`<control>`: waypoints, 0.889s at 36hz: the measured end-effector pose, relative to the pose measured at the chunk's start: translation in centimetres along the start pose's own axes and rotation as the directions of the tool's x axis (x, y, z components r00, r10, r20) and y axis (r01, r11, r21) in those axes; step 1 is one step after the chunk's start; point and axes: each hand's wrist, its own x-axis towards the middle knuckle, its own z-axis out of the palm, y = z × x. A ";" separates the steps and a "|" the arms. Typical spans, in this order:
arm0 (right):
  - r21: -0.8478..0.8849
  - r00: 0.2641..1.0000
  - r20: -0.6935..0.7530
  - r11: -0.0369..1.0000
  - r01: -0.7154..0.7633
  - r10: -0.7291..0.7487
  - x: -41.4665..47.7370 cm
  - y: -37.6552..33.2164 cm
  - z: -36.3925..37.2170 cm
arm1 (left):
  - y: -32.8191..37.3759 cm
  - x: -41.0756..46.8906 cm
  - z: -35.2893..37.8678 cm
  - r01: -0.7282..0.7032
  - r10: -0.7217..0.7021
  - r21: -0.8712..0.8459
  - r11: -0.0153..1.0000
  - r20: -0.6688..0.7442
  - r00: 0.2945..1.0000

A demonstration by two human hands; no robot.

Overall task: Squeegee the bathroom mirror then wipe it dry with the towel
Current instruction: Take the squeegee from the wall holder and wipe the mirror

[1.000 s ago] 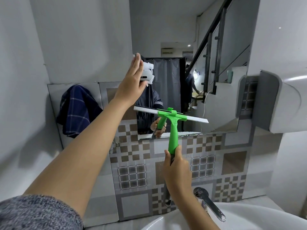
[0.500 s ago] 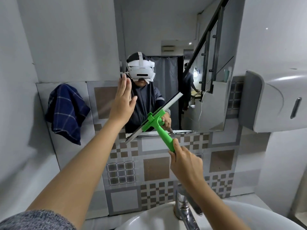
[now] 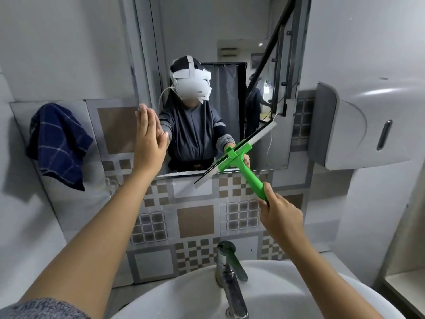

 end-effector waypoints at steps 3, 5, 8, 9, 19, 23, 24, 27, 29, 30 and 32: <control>0.035 0.999 0.004 0.998 -0.046 0.046 -0.4 0.8 0.4 | 0.2 -0.2 0.2 0.017 -0.017 -0.010 1.000 -0.020 1.000; 0.054 0.997 0.019 0.995 -0.079 0.078 -0.6 1.1 0.7 | 0.5 -0.5 0.3 0.019 -0.019 -0.026 0.999 -0.030 0.999; 0.072 0.991 0.036 0.989 -0.131 0.128 -1.0 1.2 0.9 | 1.0 -0.9 0.4 0.023 -0.024 -0.041 0.999 -0.038 0.999; 0.076 0.989 0.041 0.987 -0.145 0.142 -1.2 1.1 0.9 | 1.0 -1.0 0.5 0.022 -0.023 -0.041 0.999 -0.039 0.999; 0.185 0.941 0.079 0.923 -0.337 0.328 -3.8 2.3 2.4 | 0.3 -2.2 0.1 -0.009 0.009 0.012 1.000 0.038 0.999; 0.168 0.937 0.054 0.922 -0.349 0.345 -5.0 2.8 2.2 | 0.4 -3.1 0.1 0.005 -0.005 -0.004 1.000 0.065 0.998; 0.179 0.938 0.050 0.921 -0.345 0.342 -5.2 2.7 2.0 | 0.6 -3.4 0.1 0.017 -0.016 -0.022 1.000 0.065 0.998; 0.239 0.945 0.034 0.916 -0.322 0.324 -6.1 1.9 1.3 | 1.3 -4.5 0.1 0.056 -0.052 -0.061 0.997 0.063 0.997; 0.262 0.958 0.019 0.923 -0.282 0.288 -6.4 1.3 0.7 | 1.9 -5.3 0.1 0.069 -0.063 -0.066 0.995 0.083 0.995; 0.266 0.966 0.013 0.930 -0.253 0.259 -6.5 0.9 0.3 | 2.3 -5.6 0.1 0.057 -0.051 -0.068 0.996 0.090 0.995; 0.271 0.980 0.002 0.943 -0.193 0.200 -6.2 0.2 -0.4 | 3.3 -6.1 -0.2 0.009 -0.001 -0.089 0.996 0.094 0.996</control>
